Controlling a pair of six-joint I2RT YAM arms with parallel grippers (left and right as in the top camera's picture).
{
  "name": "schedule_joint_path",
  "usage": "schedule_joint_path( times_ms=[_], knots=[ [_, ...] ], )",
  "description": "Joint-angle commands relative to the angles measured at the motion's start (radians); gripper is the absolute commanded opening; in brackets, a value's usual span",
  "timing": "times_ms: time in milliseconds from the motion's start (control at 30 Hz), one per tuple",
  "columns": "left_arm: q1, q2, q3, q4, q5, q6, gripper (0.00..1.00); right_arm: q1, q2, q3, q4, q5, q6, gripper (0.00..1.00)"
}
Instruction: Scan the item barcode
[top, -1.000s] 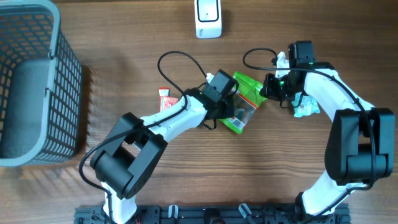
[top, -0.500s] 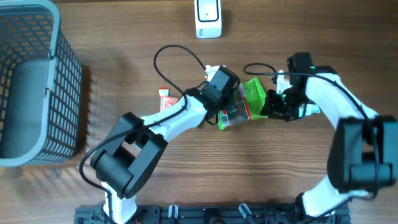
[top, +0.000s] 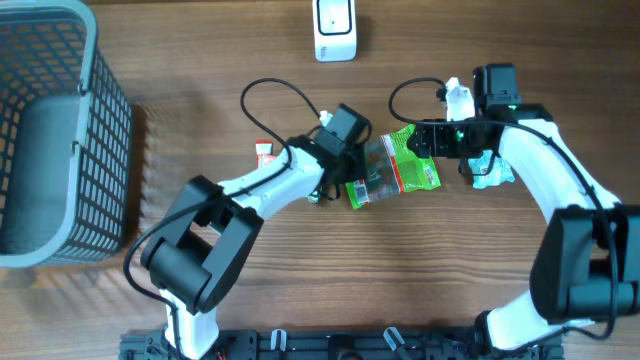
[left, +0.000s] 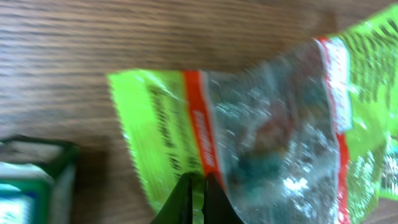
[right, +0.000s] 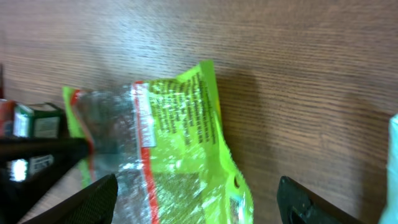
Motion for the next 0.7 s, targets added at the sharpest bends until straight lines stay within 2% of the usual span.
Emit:
schedule_joint_path(
  times_ms=[0,200,333,567,667],
  knots=[
    [0.018,0.046,-0.01,0.002,0.048,0.0,0.04,0.005,0.053,0.002,0.014,-0.024,-0.073,0.82],
    [0.003,0.095,-0.011,0.016,0.048,-0.003,0.04,0.005,0.129,-0.007,0.049,-0.029,-0.078,0.82],
    [-0.009,0.109,-0.011,0.026,0.048,-0.003,0.04,0.005,0.161,-0.02,0.067,-0.156,-0.148,0.81],
    [-0.009,0.113,-0.011,0.031,0.048,-0.003,0.04,0.009,0.191,-0.08,0.075,-0.211,-0.147,0.81],
    [-0.011,0.113,-0.011,0.031,0.048,-0.003,0.04,0.009,0.191,-0.118,0.084,-0.211,-0.09,0.81]
  ],
)
